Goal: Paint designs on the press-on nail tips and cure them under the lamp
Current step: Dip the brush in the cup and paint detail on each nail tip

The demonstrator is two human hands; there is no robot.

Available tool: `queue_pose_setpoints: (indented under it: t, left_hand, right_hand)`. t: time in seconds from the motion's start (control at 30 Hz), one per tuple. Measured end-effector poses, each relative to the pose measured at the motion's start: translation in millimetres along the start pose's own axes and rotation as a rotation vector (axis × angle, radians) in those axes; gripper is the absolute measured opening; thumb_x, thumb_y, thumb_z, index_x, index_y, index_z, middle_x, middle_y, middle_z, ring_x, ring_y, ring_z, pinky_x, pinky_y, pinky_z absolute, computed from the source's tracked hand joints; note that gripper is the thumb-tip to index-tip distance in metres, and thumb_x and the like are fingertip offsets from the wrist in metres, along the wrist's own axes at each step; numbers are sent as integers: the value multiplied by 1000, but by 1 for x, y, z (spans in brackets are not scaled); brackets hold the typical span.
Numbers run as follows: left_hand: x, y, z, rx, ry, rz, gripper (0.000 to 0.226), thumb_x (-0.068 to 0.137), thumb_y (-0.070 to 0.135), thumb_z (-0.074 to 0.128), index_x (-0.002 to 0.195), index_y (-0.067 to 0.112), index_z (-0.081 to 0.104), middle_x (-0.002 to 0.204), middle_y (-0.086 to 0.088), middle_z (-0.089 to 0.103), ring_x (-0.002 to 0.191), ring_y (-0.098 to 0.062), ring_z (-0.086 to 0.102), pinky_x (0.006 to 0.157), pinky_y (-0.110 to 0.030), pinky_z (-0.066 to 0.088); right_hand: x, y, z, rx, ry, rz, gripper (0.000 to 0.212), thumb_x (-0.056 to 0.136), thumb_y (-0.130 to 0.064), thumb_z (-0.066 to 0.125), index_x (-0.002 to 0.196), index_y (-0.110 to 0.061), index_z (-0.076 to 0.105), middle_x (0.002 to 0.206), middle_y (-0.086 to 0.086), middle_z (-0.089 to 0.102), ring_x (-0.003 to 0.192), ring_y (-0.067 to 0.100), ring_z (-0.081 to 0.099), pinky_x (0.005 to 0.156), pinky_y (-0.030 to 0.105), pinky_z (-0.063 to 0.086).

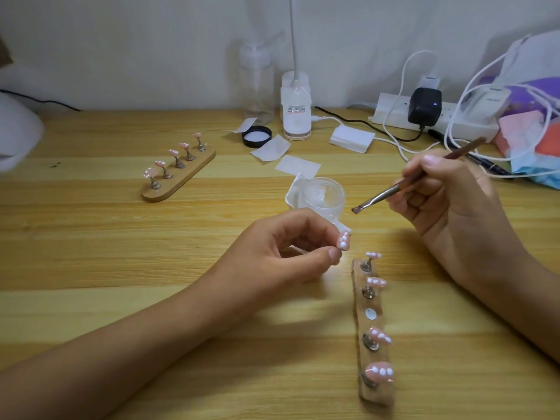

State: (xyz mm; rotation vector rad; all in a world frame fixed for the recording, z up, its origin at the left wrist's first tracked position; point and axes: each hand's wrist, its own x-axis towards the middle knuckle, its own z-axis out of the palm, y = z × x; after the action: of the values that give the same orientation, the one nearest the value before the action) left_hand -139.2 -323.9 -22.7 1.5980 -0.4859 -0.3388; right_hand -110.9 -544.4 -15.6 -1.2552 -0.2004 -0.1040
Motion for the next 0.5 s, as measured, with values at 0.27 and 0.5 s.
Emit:
queue_pose_setpoints:
  t: [0.27,0.5]
  left_hand:
    - [-2,2,0,26,15,7,17,88,13,70,85,28,75,83,14,70,76,0,60,69,-13,48]
    - [-13,8,8,403,12,377,7,84,10,72,91,13,72,85,6,69,80,-16,65,72,-24,52]
  right_hand:
    - [2,1,-1,41,6,15,32,91,-19,48,67,-23,69,60,-4,65,62,8,64,63,19,53]
    - [7,1,-6,91,85,54,45,100,-18,45,62,-23,69,55,-5,63,58,7,63,60,17,51]
